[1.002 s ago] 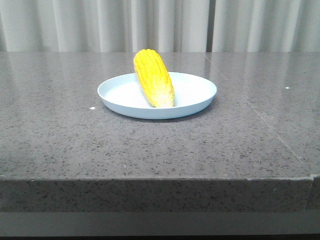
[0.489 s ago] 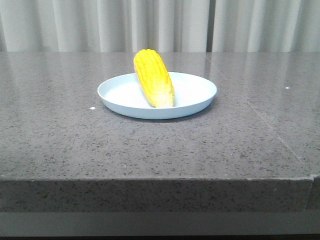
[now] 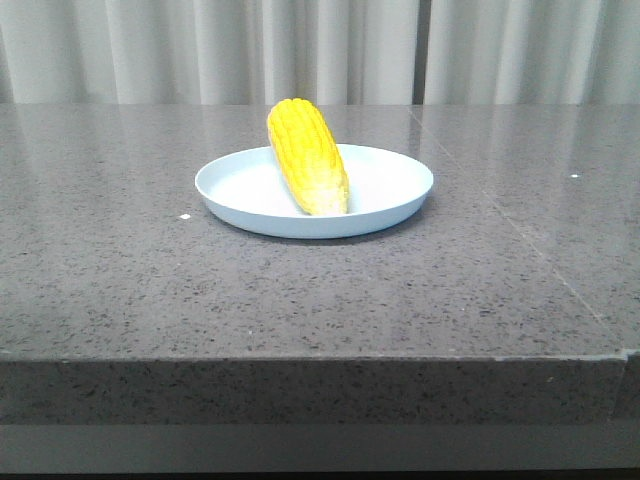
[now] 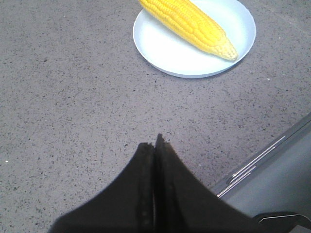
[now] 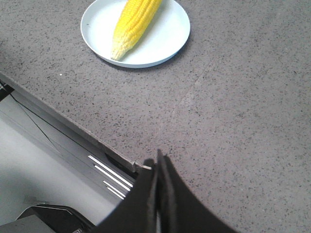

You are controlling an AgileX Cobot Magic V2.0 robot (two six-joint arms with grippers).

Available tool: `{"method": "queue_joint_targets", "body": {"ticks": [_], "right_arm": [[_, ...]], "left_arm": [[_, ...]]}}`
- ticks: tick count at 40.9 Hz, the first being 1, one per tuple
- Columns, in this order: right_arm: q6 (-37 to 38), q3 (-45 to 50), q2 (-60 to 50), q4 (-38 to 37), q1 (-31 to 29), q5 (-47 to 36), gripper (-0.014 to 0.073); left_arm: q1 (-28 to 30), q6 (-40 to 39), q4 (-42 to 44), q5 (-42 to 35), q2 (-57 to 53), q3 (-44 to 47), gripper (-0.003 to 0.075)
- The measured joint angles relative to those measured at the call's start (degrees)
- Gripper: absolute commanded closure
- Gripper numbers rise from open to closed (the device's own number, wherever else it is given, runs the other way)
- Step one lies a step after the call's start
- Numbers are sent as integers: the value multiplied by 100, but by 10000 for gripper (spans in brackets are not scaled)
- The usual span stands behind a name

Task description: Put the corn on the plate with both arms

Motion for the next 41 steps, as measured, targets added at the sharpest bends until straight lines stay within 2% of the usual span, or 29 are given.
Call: {"method": "queue_joint_targets", "body": {"ticks": [5,10,18,26,35,41], "right_arm": [[0,0,0,0,0,0,661],[0,0,0,0,0,0,661],[0,0,0,0,0,0,661],[0,0,0,0,0,0,661],[0,0,0,0,0,0,661],[0,0,0,0,0,0,661]], "left_arm": [[304,0,25,-71,-152,84,741],[915,0,11,-258,-555,404,741],[1931,0,-193,-1488,-1559,1481,741],[2723,0,-892,-2651,-2670,2853,741],[3195,0,-1052,-3802,-3568,4286,741],[3357,0,-1065,-4429,-4012,4851,741]]}}
